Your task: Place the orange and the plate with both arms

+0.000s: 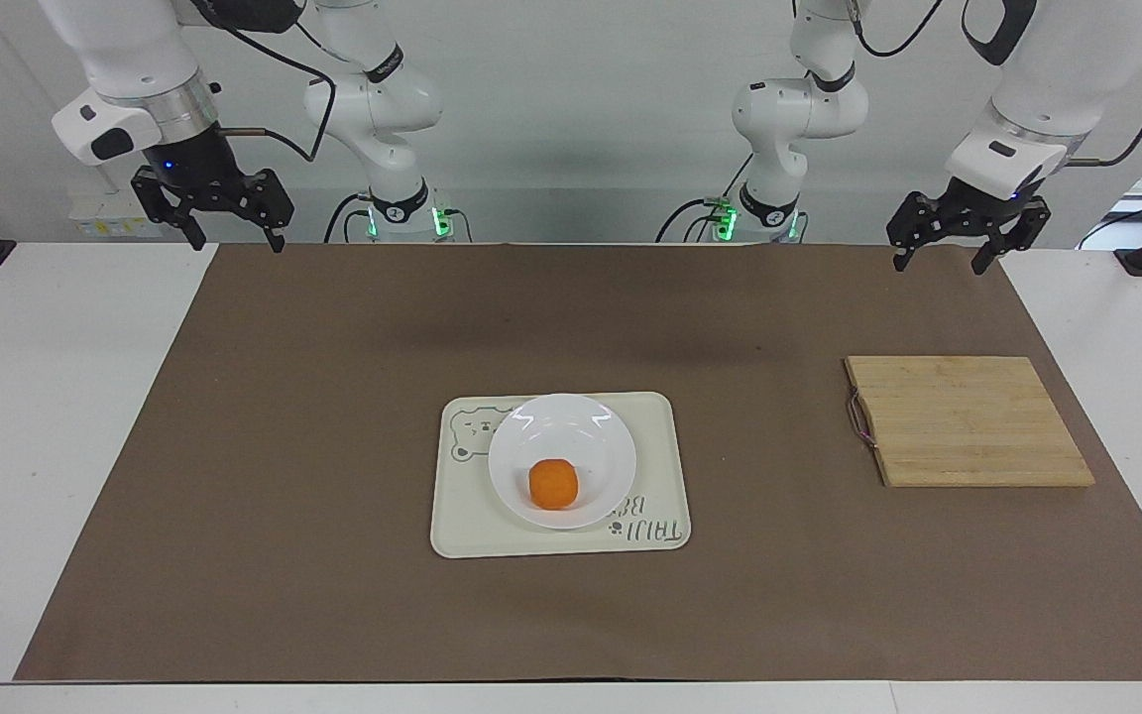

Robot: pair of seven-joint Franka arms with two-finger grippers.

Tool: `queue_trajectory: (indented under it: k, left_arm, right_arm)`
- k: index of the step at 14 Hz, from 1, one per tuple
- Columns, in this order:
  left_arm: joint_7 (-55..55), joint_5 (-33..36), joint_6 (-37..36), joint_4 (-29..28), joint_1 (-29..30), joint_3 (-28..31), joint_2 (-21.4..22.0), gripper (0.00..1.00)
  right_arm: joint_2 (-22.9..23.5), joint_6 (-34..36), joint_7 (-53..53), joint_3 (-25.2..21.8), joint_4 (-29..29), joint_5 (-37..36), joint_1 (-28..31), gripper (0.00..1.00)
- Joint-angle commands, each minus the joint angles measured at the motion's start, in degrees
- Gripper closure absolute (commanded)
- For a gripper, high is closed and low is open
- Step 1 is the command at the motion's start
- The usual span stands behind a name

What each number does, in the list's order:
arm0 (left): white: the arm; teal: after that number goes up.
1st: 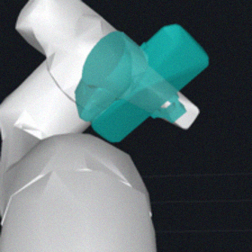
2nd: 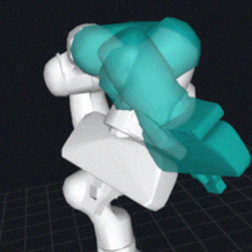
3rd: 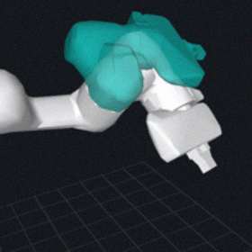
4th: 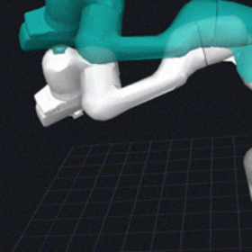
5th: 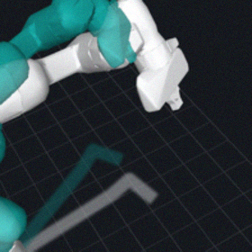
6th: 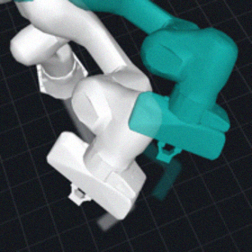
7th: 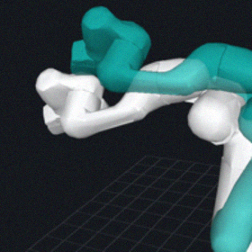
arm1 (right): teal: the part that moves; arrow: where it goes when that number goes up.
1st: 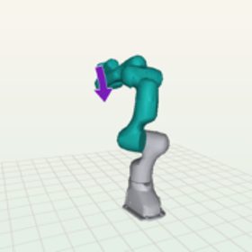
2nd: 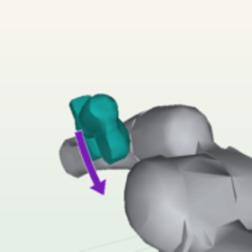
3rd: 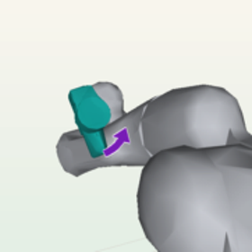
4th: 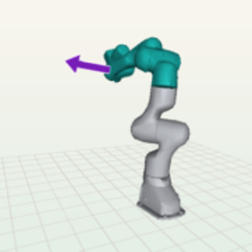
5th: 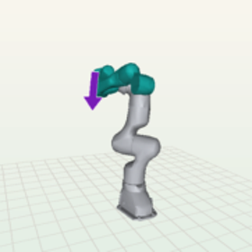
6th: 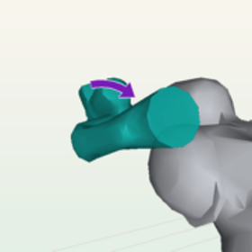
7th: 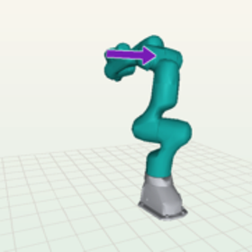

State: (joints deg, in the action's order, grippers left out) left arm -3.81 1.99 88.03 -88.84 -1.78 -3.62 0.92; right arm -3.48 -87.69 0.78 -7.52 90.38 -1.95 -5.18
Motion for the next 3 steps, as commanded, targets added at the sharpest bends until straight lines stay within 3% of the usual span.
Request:
queue_trajectory:
  k: [1,3]
  left_arm:
    - [-0.67,0.82,-1.02,0.60,0.63,-0.34,-0.13,0.00]
    - [-0.67,0.82,-1.02,0.69,0.63,-0.34,-0.13,0.00]
  right_arm:
    - [-0.91,0.59,-0.96,0.14,0.24,-0.86,-0.18,0.00]
    - [-1.00,0.32,-0.69,0.14,0.41,-0.60,-0.18,0.00]
